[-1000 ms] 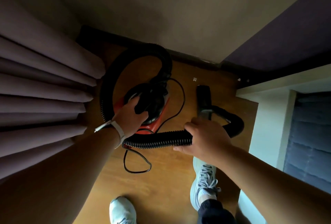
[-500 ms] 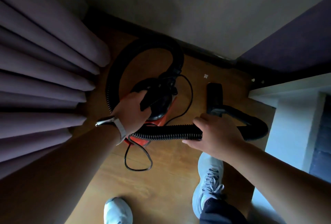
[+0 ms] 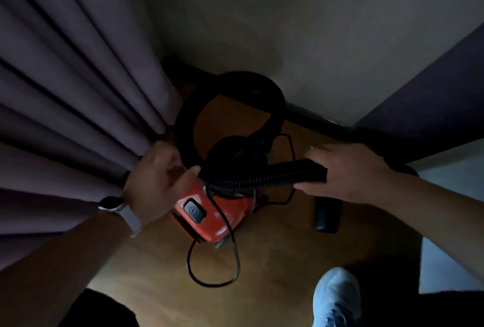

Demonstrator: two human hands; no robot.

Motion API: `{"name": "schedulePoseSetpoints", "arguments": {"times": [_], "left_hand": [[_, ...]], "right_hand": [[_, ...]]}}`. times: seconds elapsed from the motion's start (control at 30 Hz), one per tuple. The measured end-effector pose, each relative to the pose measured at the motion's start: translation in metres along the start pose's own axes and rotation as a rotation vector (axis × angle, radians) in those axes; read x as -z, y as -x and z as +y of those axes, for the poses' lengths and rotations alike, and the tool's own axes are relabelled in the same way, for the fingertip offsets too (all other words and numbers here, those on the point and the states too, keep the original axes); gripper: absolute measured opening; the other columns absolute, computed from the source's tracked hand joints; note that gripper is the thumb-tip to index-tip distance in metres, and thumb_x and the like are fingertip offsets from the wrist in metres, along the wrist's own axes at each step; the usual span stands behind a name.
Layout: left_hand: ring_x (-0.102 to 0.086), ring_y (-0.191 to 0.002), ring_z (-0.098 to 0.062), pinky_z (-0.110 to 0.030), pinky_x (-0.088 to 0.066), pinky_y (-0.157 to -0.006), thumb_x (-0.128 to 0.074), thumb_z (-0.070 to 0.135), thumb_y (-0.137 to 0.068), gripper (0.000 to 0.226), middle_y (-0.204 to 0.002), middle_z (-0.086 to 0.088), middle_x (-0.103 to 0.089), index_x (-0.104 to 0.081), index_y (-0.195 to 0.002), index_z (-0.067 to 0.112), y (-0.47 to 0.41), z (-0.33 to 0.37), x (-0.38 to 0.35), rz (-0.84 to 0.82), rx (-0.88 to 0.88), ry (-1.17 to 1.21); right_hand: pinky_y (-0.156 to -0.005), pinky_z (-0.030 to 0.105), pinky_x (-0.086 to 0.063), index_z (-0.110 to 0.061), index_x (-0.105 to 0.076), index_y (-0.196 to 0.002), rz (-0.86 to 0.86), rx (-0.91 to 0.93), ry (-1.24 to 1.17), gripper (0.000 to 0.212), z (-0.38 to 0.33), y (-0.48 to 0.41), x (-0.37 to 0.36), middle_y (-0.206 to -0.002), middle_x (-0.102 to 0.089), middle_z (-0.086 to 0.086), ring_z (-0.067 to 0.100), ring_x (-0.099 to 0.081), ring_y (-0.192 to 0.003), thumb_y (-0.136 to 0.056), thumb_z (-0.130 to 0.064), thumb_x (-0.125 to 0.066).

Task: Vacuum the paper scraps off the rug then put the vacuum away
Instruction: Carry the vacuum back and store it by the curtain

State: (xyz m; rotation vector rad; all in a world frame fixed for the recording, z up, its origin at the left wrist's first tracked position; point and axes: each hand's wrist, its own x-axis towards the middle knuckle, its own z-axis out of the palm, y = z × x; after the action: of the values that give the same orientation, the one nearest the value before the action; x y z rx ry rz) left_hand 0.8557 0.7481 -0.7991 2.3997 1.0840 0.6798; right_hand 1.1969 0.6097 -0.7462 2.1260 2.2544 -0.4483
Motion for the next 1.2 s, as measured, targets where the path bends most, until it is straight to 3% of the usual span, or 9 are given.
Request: {"name": "schedulePoseSetpoints", "arguments": {"times": [0.1, 0.27, 0.37, 0.47, 0.6, 0.67, 0.83, 0.93, 1.2], "left_hand": [[-0.051, -0.058, -0.012, -0.034, -0.043, -0.056, -0.041, 0.072, -0.084, 0.057, -0.058, 0.006, -0.049, -0.05, -0.061, 0.021, 0.01, -0.01, -0.001, -0.15, 0.112, -0.066], [-0.063, -0.068, -0.001, -0.027, -0.048, -0.064, -0.032, 0.102, -0.057, 0.08, -0.066, 0.015, -0.067, -0.065, -0.067, 0.031, 0.002, 0.026, -0.008, -0.359, 0.438, 0.154], [-0.068, -0.064, -0.014, -0.035, -0.053, -0.065, -0.046, 0.089, -0.067, 0.071, -0.068, 0.007, -0.071, -0.069, -0.071, 0.022, -0.002, 0.056, -0.009, -0.225, 0.506, 0.403], [-0.069, -0.064, -0.016, -0.029, -0.05, -0.059, -0.048, 0.084, -0.072, 0.065, -0.072, 0.0, -0.073, -0.073, -0.072, 0.024, 0.005, 0.075, -0.008, -0.162, 0.545, 0.559], [-0.066, -0.071, -0.025, -0.051, -0.054, -0.07, -0.059, 0.056, -0.088, 0.036, -0.079, -0.009, -0.072, -0.07, -0.071, 0.026, 0.007, 0.081, -0.01, -0.197, 0.483, 0.601], [-0.064, -0.066, -0.021, -0.047, -0.051, -0.067, -0.056, 0.039, -0.098, 0.035, -0.07, -0.006, -0.069, -0.066, -0.067, 0.027, 0.001, 0.087, -0.006, -0.124, 0.449, 0.67], [-0.05, -0.051, -0.013, -0.022, -0.043, -0.057, -0.049, 0.032, -0.101, 0.028, -0.051, 0.0, -0.053, -0.068, -0.082, 0.024, -0.011, 0.097, 0.018, 0.054, 0.301, 0.712], [-0.043, -0.048, -0.012, -0.021, -0.039, -0.053, -0.043, 0.018, -0.107, 0.029, -0.049, 0.002, -0.048, -0.066, -0.089, 0.015, -0.019, 0.092, 0.036, 0.184, 0.309, 0.724], [-0.037, -0.043, -0.009, -0.021, -0.033, -0.042, -0.038, 0.02, -0.108, 0.031, -0.051, 0.009, -0.043, -0.058, -0.085, 0.018, -0.025, 0.062, 0.08, 0.474, 0.377, 0.865]], "right_hand": [[-0.065, 0.032, -0.052, -0.029, -0.062, -0.099, 0.063, -0.027, -0.037, 0.072, 0.011, 0.004, 0.0, -0.083, -0.058, -0.016, 0.005, -0.057, -0.073, -0.072, -0.089, -0.032], [-0.057, 0.028, -0.048, -0.028, -0.062, -0.102, 0.141, 0.004, -0.014, 0.072, 0.008, 0.016, 0.01, -0.078, -0.056, -0.017, 0.005, -0.053, -0.067, -0.073, -0.087, -0.032], [-0.063, 0.033, -0.052, -0.026, -0.062, -0.099, 0.144, -0.06, -0.077, 0.075, 0.0, 0.02, 0.024, -0.078, -0.059, -0.012, 0.009, -0.056, -0.07, -0.07, -0.088, -0.033], [-0.065, 0.035, -0.054, -0.028, -0.062, -0.094, 0.15, -0.05, -0.117, 0.073, -0.008, 0.017, 0.026, -0.078, -0.06, -0.013, 0.004, -0.057, -0.069, -0.069, -0.091, -0.034], [-0.061, 0.033, -0.052, -0.029, -0.062, -0.095, 0.156, -0.032, -0.116, 0.068, -0.014, 0.009, 0.021, -0.076, -0.059, -0.014, 0.0, -0.054, -0.066, -0.071, -0.088, -0.039], [-0.056, 0.024, -0.046, -0.034, -0.06, -0.096, 0.158, -0.029, -0.117, 0.063, -0.017, 0.005, 0.022, -0.075, -0.056, -0.018, -0.006, -0.05, -0.066, -0.07, -0.087, -0.04], [-0.051, 0.024, -0.036, -0.05, -0.044, -0.084, 0.068, 0.073, -0.071, 0.043, -0.018, 0.001, 0.017, -0.076, -0.053, -0.018, -0.004, -0.05, -0.066, -0.072, -0.09, -0.034], [-0.053, 0.026, -0.041, -0.039, -0.05, -0.085, 0.05, 0.057, -0.055, 0.053, -0.008, 0.002, 0.015, -0.076, -0.054, -0.015, 0.0, -0.052, -0.066, -0.073, -0.088, -0.035], [-0.051, 0.026, -0.042, -0.041, -0.045, -0.075, -0.053, 0.089, -0.033, 0.043, 0.017, 0.008, 0.005, -0.069, -0.056, -0.013, 0.001, -0.053, -0.059, -0.077, -0.083, -0.041]]}}
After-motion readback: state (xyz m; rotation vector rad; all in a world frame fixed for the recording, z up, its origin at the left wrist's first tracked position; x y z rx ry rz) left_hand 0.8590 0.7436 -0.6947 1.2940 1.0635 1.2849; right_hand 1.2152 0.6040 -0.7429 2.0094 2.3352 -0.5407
